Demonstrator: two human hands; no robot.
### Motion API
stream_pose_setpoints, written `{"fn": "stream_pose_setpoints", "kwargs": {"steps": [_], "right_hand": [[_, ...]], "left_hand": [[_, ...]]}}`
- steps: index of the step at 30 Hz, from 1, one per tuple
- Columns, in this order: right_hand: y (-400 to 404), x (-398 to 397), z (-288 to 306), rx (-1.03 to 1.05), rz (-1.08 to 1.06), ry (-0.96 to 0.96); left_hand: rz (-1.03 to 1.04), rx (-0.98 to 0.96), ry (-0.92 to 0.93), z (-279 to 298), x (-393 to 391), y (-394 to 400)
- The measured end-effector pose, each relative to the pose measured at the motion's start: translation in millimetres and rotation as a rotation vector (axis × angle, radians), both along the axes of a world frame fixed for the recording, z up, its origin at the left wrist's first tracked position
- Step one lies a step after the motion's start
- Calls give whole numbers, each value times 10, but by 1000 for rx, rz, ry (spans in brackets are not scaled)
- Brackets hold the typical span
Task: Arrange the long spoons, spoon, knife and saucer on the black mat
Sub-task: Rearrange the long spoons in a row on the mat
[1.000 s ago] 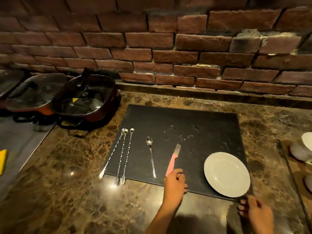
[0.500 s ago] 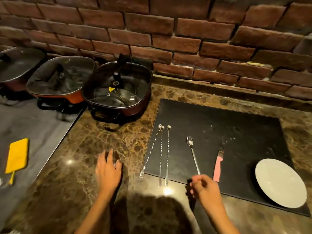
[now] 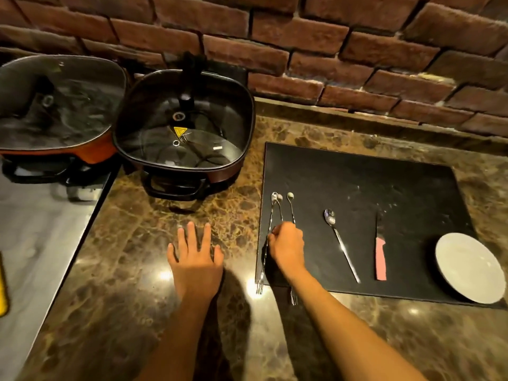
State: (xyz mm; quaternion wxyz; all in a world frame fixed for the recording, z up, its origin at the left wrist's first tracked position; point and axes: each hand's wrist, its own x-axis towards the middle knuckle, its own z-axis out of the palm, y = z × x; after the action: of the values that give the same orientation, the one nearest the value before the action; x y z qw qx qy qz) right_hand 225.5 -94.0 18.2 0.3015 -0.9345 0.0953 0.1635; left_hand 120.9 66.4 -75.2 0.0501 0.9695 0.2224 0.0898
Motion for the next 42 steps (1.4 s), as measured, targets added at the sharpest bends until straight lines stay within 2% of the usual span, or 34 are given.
{"fn": "stream_pose_setpoints", "kwargs": {"steps": [6, 26, 37, 42], "right_hand": [[133, 111, -64, -136, 30, -44], [176, 336, -80, -113, 46, -80], [64, 350, -75, 16, -22, -109], [-179, 116, -37, -115, -9, -114]], "left_hand": [[23, -106, 90, 14, 34, 4], [36, -114, 111, 16, 31, 8], [35, -110, 91, -45, 27, 9], [34, -111, 90, -69, 30, 20]]}}
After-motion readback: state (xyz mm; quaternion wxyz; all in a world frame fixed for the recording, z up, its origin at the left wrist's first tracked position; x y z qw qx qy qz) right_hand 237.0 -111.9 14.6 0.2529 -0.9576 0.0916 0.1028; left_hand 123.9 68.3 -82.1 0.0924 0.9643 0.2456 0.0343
